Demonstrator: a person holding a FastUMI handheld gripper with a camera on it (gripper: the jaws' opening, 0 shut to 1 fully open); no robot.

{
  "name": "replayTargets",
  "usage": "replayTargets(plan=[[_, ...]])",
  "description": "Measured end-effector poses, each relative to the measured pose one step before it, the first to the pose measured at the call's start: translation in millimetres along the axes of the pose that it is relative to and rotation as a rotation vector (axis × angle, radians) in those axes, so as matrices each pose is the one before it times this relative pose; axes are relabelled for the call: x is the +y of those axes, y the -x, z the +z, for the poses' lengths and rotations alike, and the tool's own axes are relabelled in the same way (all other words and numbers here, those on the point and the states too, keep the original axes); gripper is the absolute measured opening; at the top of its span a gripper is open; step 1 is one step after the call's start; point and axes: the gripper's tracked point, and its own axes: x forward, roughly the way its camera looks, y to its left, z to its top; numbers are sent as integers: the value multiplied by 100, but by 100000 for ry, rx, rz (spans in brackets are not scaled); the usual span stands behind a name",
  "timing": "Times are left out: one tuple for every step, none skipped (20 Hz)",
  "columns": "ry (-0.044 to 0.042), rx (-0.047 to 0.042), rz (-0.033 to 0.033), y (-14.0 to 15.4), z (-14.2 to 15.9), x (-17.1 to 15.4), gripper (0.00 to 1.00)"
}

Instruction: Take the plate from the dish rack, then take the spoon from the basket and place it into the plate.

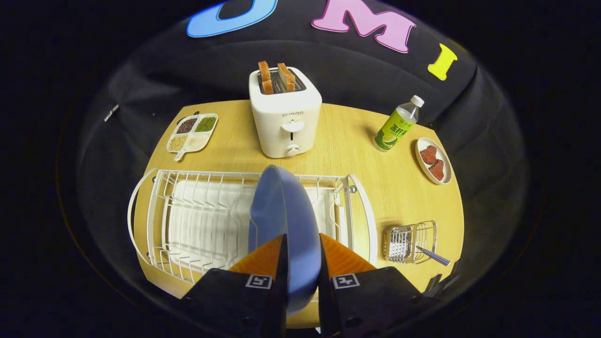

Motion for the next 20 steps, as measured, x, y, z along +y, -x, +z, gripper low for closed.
replayTargets(plan=[[1014, 157, -914, 241, 257, 64, 32], [574, -616, -879, 316, 345, 54, 31], [838, -877, -794, 252, 324, -49, 31], [970, -1327, -734, 133, 433, -10, 31], [773, -1689, -971, 157, 390, -208, 31], [-197, -1992, -590, 271, 593, -203, 31], [393, -1648, -981, 324, 396, -208, 30], [550, -1502, -366, 283, 189, -338, 29], [750, -1544, -585, 151, 268, -296, 29], [-435, -1146, 1171, 404, 236, -179, 29], [-1124, -1210, 1574, 411, 290, -84, 29], [-2000, -1321, 2335, 349, 309, -14, 29], [-1797, -1538, 3075, 584, 304, 26, 29], [-1314, -1723, 3306, 567, 394, 16, 29], [-785, -2100, 3713, 628, 369, -76, 29], [-1072, -2206, 3930, 690, 317, -39, 29], [-1345, -1665, 3683, 798, 152, -89, 29], [-1428, -1021, 3584, 731, 23, -161, 29], [-1596, -645, 3299, 773, -29, -326, 29], [-1306, -428, 3166, 859, -183, -383, 29]])
